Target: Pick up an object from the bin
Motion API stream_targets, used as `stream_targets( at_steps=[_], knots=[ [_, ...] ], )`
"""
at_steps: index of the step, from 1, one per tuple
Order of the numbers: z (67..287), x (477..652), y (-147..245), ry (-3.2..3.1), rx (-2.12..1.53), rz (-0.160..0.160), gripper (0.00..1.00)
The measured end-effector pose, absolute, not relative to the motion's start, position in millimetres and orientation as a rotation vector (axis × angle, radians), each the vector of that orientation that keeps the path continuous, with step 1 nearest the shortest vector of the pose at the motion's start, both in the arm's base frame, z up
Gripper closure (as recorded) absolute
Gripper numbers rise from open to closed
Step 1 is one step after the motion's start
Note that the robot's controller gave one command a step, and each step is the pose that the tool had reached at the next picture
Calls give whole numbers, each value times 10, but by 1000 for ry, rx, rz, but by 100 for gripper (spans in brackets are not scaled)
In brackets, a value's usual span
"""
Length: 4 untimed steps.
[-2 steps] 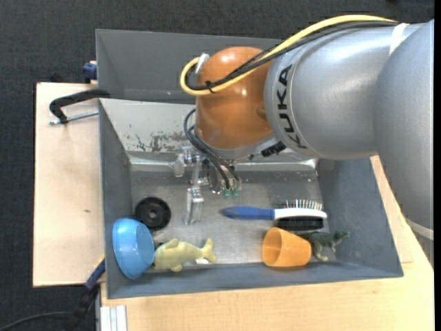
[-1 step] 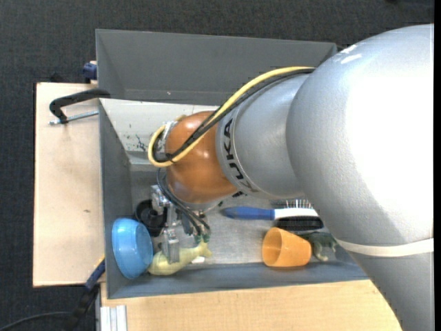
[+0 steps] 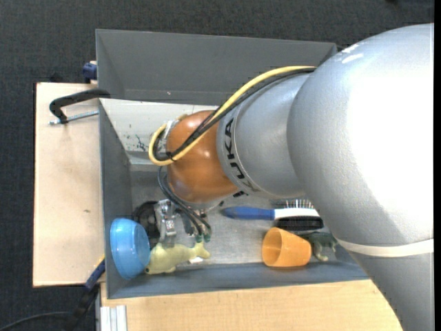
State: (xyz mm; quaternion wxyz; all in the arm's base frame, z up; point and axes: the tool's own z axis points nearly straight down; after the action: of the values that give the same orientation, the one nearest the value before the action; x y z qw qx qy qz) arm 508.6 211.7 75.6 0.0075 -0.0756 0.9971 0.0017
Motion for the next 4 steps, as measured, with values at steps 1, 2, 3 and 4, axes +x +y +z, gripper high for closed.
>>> stream_targets(
  at_steps=[1,2,3,4],
  knots=[
    [2281,5121,2026,3112,-310,7,100],
    [2234,5104,2020,3121,-311,4,0],
    [804,5234,2238,3130,246,1,0],
    [872,5261,2228,3125,244,0,100]
  ],
)
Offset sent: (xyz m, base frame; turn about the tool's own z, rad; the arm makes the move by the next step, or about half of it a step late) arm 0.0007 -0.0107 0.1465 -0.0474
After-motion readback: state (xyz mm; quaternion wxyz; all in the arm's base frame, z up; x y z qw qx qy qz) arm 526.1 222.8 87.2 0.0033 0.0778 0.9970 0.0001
